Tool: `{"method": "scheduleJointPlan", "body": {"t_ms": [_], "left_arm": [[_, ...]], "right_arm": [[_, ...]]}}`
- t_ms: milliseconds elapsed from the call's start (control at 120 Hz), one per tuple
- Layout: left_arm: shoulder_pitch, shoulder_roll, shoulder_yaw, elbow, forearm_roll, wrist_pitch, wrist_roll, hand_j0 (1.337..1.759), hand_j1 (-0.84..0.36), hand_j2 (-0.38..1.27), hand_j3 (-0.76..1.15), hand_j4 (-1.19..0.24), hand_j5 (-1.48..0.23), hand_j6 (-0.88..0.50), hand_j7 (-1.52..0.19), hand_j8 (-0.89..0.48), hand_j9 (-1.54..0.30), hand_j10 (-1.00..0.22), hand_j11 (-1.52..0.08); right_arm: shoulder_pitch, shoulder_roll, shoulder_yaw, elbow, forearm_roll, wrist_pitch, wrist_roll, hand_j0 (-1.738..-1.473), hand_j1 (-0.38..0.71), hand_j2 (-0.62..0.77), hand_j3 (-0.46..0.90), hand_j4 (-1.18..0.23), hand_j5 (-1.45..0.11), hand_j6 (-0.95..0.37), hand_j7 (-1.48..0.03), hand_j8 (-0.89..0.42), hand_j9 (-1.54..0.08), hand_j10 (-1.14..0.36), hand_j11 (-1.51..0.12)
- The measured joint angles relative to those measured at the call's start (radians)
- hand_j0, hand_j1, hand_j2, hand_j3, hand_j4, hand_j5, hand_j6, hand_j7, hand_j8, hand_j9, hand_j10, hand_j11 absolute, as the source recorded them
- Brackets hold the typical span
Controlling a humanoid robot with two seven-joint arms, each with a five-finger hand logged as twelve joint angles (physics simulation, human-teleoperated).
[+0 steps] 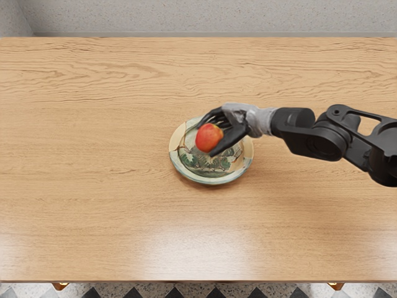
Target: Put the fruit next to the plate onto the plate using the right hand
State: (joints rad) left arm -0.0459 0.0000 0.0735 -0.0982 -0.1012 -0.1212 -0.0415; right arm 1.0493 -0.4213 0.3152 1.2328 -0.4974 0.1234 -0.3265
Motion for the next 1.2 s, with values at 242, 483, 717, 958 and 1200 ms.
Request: {"method": "scheduleJointPlan", "body": {"t_ms": [242,483,717,958,1200], "left_arm": [[0.000,0.000,0.000,0.000,0.000,0.000,0.000,1.658,0.07,0.05,0.00,-0.23,-0.30,-0.23,-0.30,-0.23,-0.30,-0.23,-0.30],[0.000,0.000,0.000,0.000,0.000,0.000,0.000,1.658,0.07,0.05,0.00,-0.23,-0.30,-0.23,-0.30,-0.23,-0.30,-0.23,-0.30],[0.000,0.000,0.000,0.000,0.000,0.000,0.000,1.658,0.07,0.05,0.00,-0.23,-0.30,-0.23,-0.30,-0.23,-0.30,-0.23,-0.30],[0.000,0.000,0.000,0.000,0.000,0.000,0.000,1.658,0.07,0.05,0.00,-0.23,-0.30,-0.23,-0.30,-0.23,-0.30,-0.23,-0.30],[0.000,0.000,0.000,0.000,0.000,0.000,0.000,1.658,0.07,0.05,0.00,-0.23,-0.30,-0.23,-0.30,-0.23,-0.30,-0.23,-0.30]], "right_arm": [[-0.002,-0.012,0.001,-0.010,0.000,-0.001,0.000,-1.657,0.11,-0.02,0.00,-0.42,-0.57,-0.40,-0.56,-0.39,-0.56,-0.43,-0.56],[-0.002,-0.044,0.007,-0.005,0.003,0.000,0.000,-1.658,0.04,-0.05,0.00,-0.33,-0.44,-0.33,-0.44,-0.32,-0.44,-0.33,-0.44],[-0.003,-0.178,0.043,0.062,0.079,0.041,0.006,-1.658,-0.13,-0.03,0.00,-0.19,-0.25,-0.19,-0.25,-0.19,-0.25,-0.19,-0.25],[-0.026,-0.387,0.073,0.079,0.320,0.362,0.091,-1.658,-0.24,-0.01,0.00,-0.09,-0.12,-0.09,-0.12,-0.09,-0.12,-0.09,-0.12],[-0.073,-0.523,0.075,0.074,0.508,0.475,0.111,-1.658,-0.28,-0.01,0.00,-0.06,-0.07,-0.06,-0.07,-0.06,-0.07,-0.06,-0.07]]}}
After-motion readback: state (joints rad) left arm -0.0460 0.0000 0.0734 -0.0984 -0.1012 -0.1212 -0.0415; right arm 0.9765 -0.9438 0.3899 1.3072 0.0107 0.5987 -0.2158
